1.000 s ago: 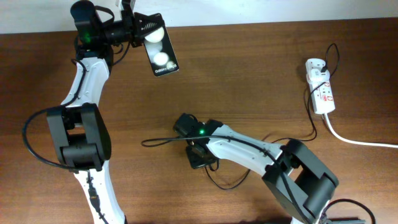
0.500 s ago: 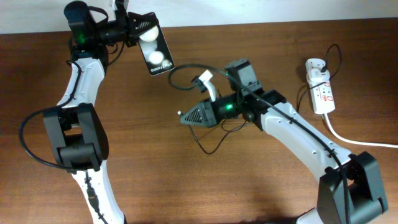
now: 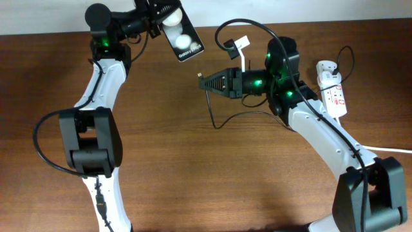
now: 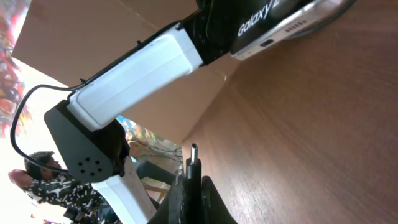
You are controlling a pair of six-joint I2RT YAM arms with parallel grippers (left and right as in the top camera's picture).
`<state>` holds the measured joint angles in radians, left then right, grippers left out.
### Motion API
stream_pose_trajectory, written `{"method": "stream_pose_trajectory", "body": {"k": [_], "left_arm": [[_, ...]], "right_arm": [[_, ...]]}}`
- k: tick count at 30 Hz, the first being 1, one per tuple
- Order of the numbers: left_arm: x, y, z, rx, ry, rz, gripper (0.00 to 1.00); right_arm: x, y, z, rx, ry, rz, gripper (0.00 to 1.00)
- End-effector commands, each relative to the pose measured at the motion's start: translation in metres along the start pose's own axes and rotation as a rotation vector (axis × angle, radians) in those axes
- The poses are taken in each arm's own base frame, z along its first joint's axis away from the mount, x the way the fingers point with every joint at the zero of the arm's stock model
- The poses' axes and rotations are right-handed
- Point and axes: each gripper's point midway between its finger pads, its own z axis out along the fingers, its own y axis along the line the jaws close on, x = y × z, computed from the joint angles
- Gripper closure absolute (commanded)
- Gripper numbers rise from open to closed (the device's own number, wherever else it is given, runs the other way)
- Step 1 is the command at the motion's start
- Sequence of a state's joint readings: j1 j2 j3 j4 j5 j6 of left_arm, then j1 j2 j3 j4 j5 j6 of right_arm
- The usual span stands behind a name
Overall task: Plug charger to phone and switch on socket
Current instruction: 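Lift the cable plug with the right gripper toward the phone's bottom port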
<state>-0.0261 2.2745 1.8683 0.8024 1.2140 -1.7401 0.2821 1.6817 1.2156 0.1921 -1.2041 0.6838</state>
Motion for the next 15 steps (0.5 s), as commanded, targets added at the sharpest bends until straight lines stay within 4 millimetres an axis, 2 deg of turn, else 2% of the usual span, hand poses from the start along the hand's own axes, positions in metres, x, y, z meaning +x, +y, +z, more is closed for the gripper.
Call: {"method": "stream_pose_trajectory", "body": {"k": [1,7,15], "left_arm": [[0.002,-0.015,0.008,0.02,-0.003,-0.001,1.0],[0.022,-0.013,0.022,0.015,0.079,-0.004,1.0],[0.029,-0.012,0.023,0.01,0.113,-0.016,1.0]], "right_arm": [[-0.008,0.008,-0.002,0.002,-0.021,-0.033,0.96],[-0.015,0.001,-0.002,0.037,-0.056,-0.039,0.96],[-0.022,-0.007,-0.003,0.08,-0.094,-0.013,0.96]]}}
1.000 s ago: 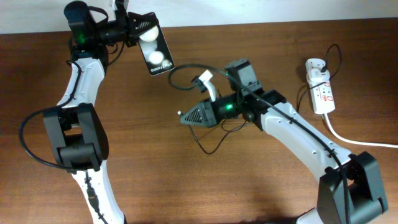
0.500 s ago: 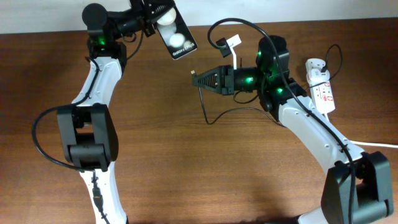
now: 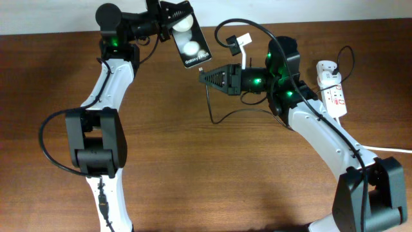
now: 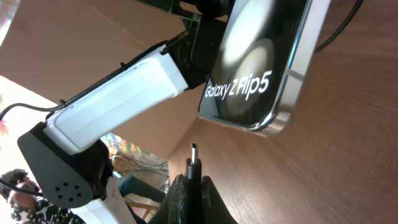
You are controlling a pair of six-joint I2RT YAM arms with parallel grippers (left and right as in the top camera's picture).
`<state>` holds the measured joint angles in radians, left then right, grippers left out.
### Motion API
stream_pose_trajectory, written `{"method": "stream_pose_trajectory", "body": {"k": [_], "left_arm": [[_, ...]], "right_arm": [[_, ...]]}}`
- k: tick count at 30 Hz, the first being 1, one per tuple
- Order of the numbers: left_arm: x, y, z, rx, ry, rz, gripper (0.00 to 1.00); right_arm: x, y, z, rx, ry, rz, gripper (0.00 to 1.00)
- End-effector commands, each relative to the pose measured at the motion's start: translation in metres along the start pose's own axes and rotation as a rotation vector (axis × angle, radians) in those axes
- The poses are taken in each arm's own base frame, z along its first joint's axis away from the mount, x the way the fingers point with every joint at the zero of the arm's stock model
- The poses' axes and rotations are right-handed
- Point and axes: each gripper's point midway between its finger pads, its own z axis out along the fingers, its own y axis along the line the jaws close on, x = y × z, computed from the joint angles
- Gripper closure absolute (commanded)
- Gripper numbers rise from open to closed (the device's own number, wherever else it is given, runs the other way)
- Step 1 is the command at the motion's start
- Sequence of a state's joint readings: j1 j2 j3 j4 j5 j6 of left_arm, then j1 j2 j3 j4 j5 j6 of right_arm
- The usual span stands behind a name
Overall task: Plug charger to phone and switch on socket
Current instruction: 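Lift the cable plug with the right gripper toward the phone's bottom port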
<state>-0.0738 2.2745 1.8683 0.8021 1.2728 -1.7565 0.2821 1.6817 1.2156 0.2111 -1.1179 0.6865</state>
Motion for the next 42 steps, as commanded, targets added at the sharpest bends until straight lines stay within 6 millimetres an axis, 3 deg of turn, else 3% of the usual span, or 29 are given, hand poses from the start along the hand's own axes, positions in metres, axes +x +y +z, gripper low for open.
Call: {"method": "stream_pose_trajectory", "body": {"k": [1,10,42], "left_arm": [[0.002,-0.014,0.002,0.011,0.008,0.007,1.0],[0.009,-0.014,0.012,0.014,0.028,0.004,1.0],[0.013,-0.013,0.012,0.009,0.05,-0.013,1.0]], "right_arm": [[-0.011,0.002,-0.002,0.024,-0.038,0.004,0.96],[-0.012,-0.001,-0.002,0.036,-0.045,0.009,0.96],[-0.023,-0.013,-0.01,0.093,-0.1,0.011,0.96]]}}
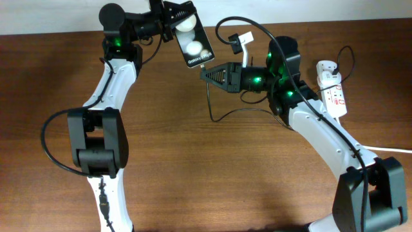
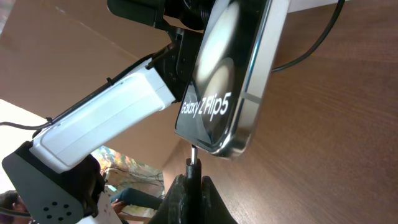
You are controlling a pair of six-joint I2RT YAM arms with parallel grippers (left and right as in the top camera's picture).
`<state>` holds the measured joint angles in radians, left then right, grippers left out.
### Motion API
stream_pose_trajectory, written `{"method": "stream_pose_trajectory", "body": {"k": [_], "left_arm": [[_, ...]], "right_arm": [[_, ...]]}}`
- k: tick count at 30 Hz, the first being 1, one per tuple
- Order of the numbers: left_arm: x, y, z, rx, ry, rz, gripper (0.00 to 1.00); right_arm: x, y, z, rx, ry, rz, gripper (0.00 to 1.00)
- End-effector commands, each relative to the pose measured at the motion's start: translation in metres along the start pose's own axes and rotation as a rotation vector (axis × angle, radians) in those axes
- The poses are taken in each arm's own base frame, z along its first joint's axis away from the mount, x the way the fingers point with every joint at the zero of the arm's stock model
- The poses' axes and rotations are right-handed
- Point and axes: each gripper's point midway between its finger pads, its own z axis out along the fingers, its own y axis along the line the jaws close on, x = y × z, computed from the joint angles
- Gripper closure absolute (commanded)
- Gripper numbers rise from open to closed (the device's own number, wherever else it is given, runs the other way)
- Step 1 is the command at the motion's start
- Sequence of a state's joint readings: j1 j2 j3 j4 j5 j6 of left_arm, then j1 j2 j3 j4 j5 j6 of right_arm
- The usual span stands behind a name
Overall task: Plug charger to phone and switch on socket
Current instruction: 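Lift the cable plug with the right gripper toward the phone's bottom port, then push the USB-C plug up into the phone's bottom port with right gripper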
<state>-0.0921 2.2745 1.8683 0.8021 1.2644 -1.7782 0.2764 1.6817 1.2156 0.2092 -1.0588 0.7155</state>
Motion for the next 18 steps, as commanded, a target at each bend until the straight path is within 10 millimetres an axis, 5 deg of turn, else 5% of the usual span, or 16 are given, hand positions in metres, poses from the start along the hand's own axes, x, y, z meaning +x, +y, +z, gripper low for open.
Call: {"method": "stream_pose_trajectory", "body": {"k": [1,13,18], "left_arm": [[0.008,-0.012,0.003,0.004,0.041,0.01,1.0],[0.012,-0.014,0.003,0.006,0.056,0.029,1.0],[-0.01,-0.019,-0.002,0.031,-0.061,0.028,1.0]], "right_arm": [[-0.016,-0.004,-0.007,0.043,-0.059,-0.02,0.96],[-0.02,-0.007,-0.007,0.062,-0.08,0.004,0.96],[-0.013,-0.004,-0.006,0.041,-0.047,0.02,0.96]]}}
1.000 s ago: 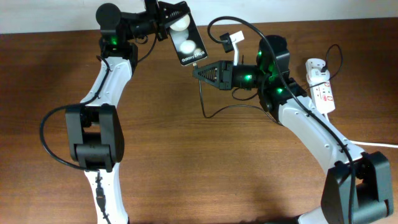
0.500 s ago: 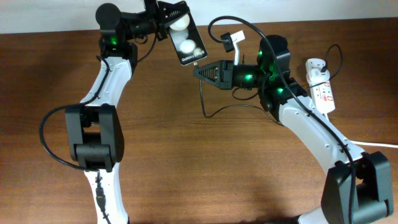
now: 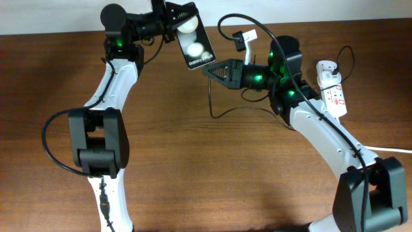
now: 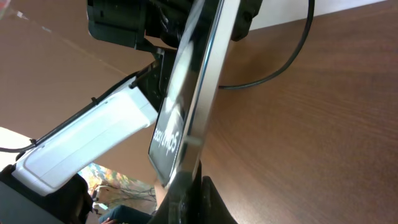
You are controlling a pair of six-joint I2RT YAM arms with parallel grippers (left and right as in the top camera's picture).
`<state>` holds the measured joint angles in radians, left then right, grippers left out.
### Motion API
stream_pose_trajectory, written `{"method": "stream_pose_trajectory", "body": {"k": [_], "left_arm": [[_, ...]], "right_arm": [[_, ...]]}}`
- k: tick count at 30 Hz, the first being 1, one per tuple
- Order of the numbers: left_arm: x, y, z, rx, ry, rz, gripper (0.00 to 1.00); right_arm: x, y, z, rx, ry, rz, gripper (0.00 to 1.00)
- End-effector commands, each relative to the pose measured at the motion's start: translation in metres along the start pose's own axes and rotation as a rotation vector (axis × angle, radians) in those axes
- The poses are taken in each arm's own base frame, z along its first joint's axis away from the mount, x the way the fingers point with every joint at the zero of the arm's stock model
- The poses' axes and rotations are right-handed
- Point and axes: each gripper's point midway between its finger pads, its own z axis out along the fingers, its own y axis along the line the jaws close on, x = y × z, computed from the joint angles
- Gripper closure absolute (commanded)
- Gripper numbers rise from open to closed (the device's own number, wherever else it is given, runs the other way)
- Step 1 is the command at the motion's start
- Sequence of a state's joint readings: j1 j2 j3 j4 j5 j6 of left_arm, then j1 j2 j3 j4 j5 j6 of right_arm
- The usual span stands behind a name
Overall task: Plug charger to phone and switch on socket
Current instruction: 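Push the USB-C plug up into the phone's bottom port with right gripper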
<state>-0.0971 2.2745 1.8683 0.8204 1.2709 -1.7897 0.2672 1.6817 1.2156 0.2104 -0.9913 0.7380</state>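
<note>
The black Galaxy Z Flip5 phone (image 3: 193, 40) is held in the air over the far middle of the table, my left gripper (image 3: 172, 14) shut on its upper end. My right gripper (image 3: 207, 69) is shut on the charger plug, hidden between the fingers, and presses against the phone's lower edge (image 4: 186, 163). In the right wrist view the phone fills the middle edge-on and the plug tip no longer shows. The black charger cable (image 3: 222, 115) loops down onto the table. The white socket strip (image 3: 333, 96) lies at the far right.
A white tag (image 3: 244, 38) on the cable hangs above my right arm. A white cable (image 3: 389, 149) runs off the right edge. The wooden table (image 3: 206, 180) stretches to the front.
My right gripper has moved a little farther up toward the phone. The plug tip, seen just below the phone's lower edge, is now hidden against that edge. The phone sits slightly higher.
The phone was held at the far left of centre, well apart from the plug in my right gripper. Then it stood closer, its lower edge just above the plug tip. Then the tip touched that edge, and now it is out of sight against it.
</note>
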Motion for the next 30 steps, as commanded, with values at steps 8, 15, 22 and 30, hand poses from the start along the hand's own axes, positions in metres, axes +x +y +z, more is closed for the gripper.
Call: {"method": "stream_pose_trajectory", "body": {"k": [8,15,22,30], "left_arm": [[-0.016,-0.017,-0.009,0.021,-0.081,0.07,1.0],[-0.01,-0.015,-0.009,0.013,-0.049,0.093,1.0],[-0.01,-0.015,-0.008,0.015,-0.049,0.062,1.0],[-0.008,-0.015,-0.002,0.019,-0.047,0.038,1.0]], "right_arm": [[0.0,0.015,-0.003,-0.058,0.03,-0.025,0.96],[0.001,0.018,-0.003,-0.07,0.036,-0.034,0.96],[0.0,0.016,-0.003,-0.062,0.029,-0.031,0.96],[0.0,0.016,-0.003,-0.061,0.029,-0.034,0.96]]}}
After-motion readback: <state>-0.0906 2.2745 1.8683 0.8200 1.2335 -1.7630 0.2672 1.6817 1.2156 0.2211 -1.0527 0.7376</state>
